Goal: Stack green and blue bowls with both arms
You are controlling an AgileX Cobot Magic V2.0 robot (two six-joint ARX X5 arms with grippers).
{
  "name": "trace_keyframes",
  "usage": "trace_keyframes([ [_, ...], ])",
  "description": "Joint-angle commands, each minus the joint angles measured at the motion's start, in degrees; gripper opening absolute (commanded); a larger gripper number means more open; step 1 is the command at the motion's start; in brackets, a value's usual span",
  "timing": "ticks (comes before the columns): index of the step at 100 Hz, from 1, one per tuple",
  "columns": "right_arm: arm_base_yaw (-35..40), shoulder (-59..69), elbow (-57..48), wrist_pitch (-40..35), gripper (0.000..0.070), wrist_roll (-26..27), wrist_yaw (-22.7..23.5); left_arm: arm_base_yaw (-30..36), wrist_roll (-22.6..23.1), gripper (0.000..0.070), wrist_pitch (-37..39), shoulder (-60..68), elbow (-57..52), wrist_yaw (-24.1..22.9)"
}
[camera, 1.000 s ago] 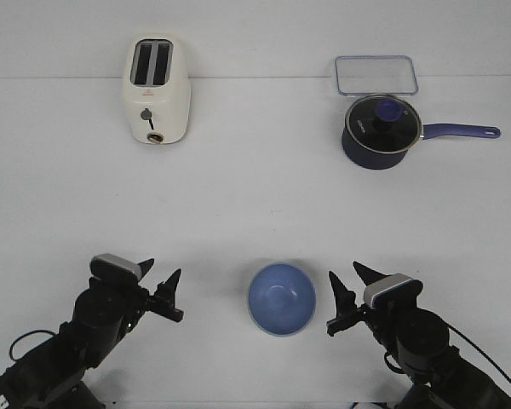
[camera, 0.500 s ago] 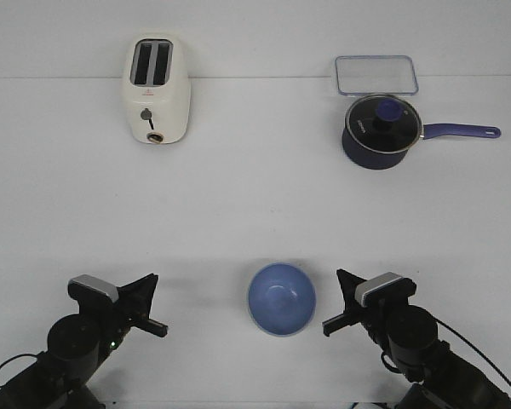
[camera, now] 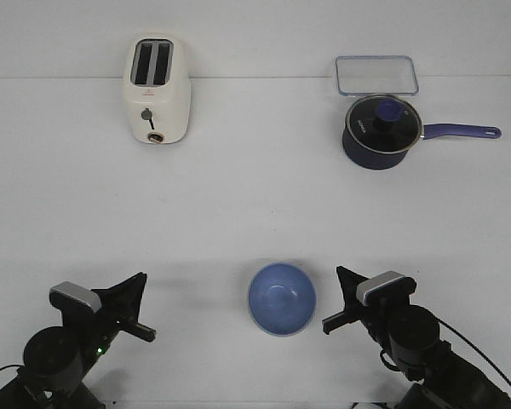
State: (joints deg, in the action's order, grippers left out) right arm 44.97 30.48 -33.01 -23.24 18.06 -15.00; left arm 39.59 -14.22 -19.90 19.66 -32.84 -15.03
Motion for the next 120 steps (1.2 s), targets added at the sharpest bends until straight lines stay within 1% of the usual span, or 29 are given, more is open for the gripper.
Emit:
trace_keyframes([
  [1,0.5,0.3,-0.3,0.8,0.0010,0.5,-0.1,-4.7,7.3,0.0015,2.5,-1.1,1.7,1.5],
  [10,0.5,0.2,-0.3,0.8,0.0010,0.5,-0.1,-15.3,10.6,0.0015,10.5,-4.0,8.0,5.5],
  [21,0.5,0.2,-0.3,0.9,0.0010,0.5,0.0,-27.8,12.3,0.0015,18.5,-8.3,16.7,10.4],
  [27,0.5,0.2,-0.3,0.9,0.0010,0.5,0.0,-32.7,12.5,0.0015,21.1,-10.7,21.0,12.1],
  [36,0.5,0.2,-0.3,0.9,0.0010,0.5,-0.1,-37.0,12.5,0.0015,23.6,-14.2,26.4,12.4],
  [51,0.5,0.2,-0.3,0.9,0.0010,0.5,-0.1,-39.1,12.5,0.0015,23.9,-19.2,32.2,12.4],
  [53,0.5,0.2,-0.3,0.9,0.0010,0.5,-0.1,-39.2,12.5,0.0015,22.8,-19.6,32.0,12.5],
  [62,0.5,0.2,-0.3,1.0,0.0010,0.5,-0.1,-39.2,12.5,0.0015,21.9,-19.5,32.0,12.5],
  [120,0.5,0.2,-0.3,1.0,0.0010,0.5,0.0,-39.2,12.5,0.0014,22.2,-19.5,32.0,12.5],
])
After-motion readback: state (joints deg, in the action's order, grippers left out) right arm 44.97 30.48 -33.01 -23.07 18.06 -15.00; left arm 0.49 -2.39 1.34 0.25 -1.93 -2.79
